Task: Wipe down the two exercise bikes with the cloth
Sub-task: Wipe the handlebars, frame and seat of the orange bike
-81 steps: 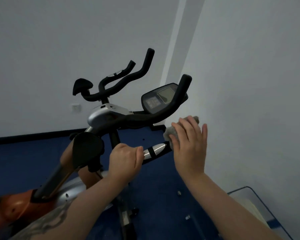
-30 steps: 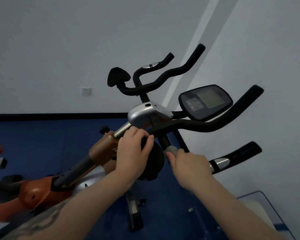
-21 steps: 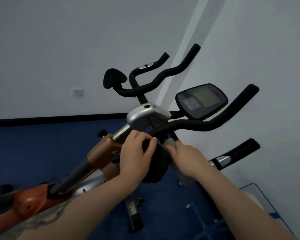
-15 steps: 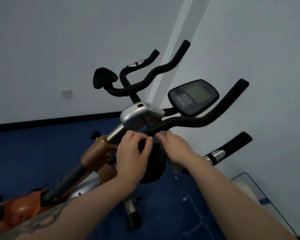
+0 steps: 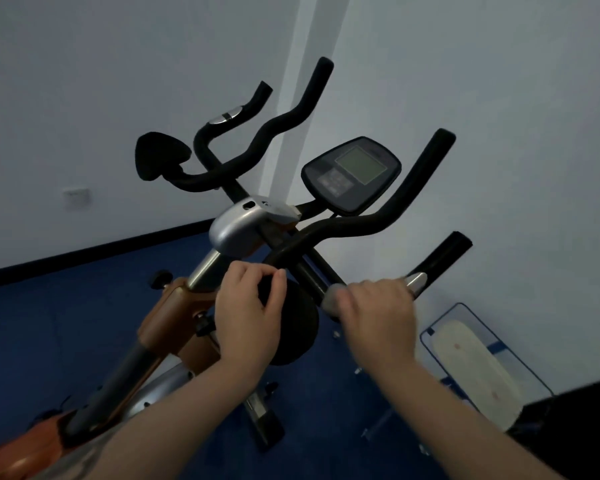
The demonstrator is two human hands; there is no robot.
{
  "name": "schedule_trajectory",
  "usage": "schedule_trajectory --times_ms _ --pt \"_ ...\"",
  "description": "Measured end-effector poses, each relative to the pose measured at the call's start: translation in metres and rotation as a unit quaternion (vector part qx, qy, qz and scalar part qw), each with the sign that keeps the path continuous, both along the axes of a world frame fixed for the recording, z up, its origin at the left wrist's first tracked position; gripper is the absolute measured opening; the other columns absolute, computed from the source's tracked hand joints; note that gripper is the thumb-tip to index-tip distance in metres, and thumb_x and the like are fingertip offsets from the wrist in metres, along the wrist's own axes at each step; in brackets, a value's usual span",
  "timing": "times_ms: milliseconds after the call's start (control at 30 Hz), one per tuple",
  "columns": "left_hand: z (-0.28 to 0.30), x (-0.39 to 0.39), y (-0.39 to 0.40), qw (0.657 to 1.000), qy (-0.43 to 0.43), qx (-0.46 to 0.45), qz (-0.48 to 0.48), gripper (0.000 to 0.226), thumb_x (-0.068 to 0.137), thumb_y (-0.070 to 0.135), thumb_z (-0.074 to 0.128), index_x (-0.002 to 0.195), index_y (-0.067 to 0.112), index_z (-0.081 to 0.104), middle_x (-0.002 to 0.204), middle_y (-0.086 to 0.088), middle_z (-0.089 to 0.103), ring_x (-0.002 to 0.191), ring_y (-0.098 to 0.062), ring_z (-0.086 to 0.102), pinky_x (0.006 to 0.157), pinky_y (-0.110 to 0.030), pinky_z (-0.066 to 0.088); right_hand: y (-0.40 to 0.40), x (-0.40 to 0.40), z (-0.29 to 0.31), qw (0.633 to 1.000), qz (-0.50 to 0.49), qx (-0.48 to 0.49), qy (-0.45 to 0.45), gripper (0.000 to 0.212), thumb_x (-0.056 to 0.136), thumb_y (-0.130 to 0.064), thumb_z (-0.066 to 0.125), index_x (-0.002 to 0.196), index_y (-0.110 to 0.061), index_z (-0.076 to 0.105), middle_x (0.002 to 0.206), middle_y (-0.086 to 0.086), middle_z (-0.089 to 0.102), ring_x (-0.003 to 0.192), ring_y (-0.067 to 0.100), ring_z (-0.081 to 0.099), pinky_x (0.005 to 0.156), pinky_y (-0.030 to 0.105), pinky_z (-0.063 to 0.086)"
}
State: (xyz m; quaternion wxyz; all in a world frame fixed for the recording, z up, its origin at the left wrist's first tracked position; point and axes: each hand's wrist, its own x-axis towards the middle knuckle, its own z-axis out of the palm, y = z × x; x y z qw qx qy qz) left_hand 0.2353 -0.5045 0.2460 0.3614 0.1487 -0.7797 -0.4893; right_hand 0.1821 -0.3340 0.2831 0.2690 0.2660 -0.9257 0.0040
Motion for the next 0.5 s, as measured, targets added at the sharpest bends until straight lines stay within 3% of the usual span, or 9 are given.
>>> schedule_trajectory --times_ms 67,133,167,267,333,400,500 --pt "0.000 0.000 0.000 1.000 0.002 0.001 -0.002 0.013 0.093 0.037 0.055 0.088 0.027 0.061 0.089 0.017 0.047 0.081 -0.002 0.053 0.071 -0.031 0.049 -0.033 0.018 -0.010 0.997 -0.066 -0.008 -0.041 0.039 0.099 -0.036 0.034 0.080 -0.015 0.060 0.069 0.003 0.059 0.064 0.025 0.055 0.069 0.039 0.045" --pt "0.001 0.000 0.000 1.000 0.002 0.001 -0.004 0.013 0.093 0.037 0.055 0.089 0.027 0.061 0.090 0.017 0.047 0.081 -0.003 0.053 0.072 -0.033 0.049 -0.027 0.015 -0.003 0.997 -0.048 -0.004 -0.060 0.032 0.098 -0.040 0.043 0.095 -0.015 0.063 0.077 0.002 0.064 0.070 0.023 0.059 0.075 0.038 0.044" --pt "0.002 0.000 0.000 1.000 0.001 -0.003 -0.005 0.012 0.093 0.037 0.055 0.089 0.027 0.061 0.090 0.016 0.047 0.082 -0.002 0.052 0.072 -0.034 0.049 -0.013 0.015 -0.001 0.997 -0.014 0.001 -0.074 0.030 0.096 -0.039 0.052 0.107 -0.014 0.064 0.083 0.001 0.067 0.077 0.023 0.062 0.083 0.037 0.042" --pt "0.002 0.001 0.000 1.000 0.001 -0.003 -0.008 0.010 0.093 0.038 0.054 0.089 0.031 0.059 0.090 0.018 0.046 0.082 -0.002 0.052 0.072 -0.033 0.049 0.028 0.014 0.012 0.990 0.037 0.074 -0.113 0.053 0.089 -0.043 0.063 0.132 -0.013 0.055 0.108 0.000 0.067 0.106 0.018 0.061 0.111 0.042 0.025" --pt "0.001 0.001 0.000 1.000 0.005 0.006 -0.009 0.008 0.093 0.040 0.054 0.089 0.034 0.057 0.090 0.020 0.046 0.080 -0.002 0.052 0.071 -0.034 0.049 0.023 0.021 0.010 0.989 -0.006 0.090 -0.119 0.052 0.086 -0.046 0.064 0.126 -0.014 0.059 0.112 0.001 0.065 0.114 0.021 0.058 0.116 0.047 0.021" --pt "0.001 0.000 0.000 1.000 0.004 0.006 -0.008 0.007 0.093 0.040 0.054 0.089 0.035 0.057 0.091 0.022 0.045 0.082 -0.001 0.052 0.073 -0.032 0.048 -0.008 0.026 0.003 0.987 -0.076 0.075 -0.119 0.043 0.088 -0.045 0.059 0.114 -0.011 0.061 0.103 0.006 0.063 0.106 0.027 0.057 0.116 0.050 0.023" --pt "0.000 0.000 0.000 1.000 0.002 0.002 -0.009 0.009 0.093 0.040 0.054 0.089 0.033 0.058 0.091 0.023 0.045 0.086 0.000 0.052 0.075 -0.027 0.047 -0.035 0.025 -0.001 0.979 -0.102 0.069 -0.163 0.040 0.098 -0.045 0.037 0.116 -0.013 0.052 0.109 0.006 0.061 0.104 0.026 0.053 0.111 0.040 0.028"
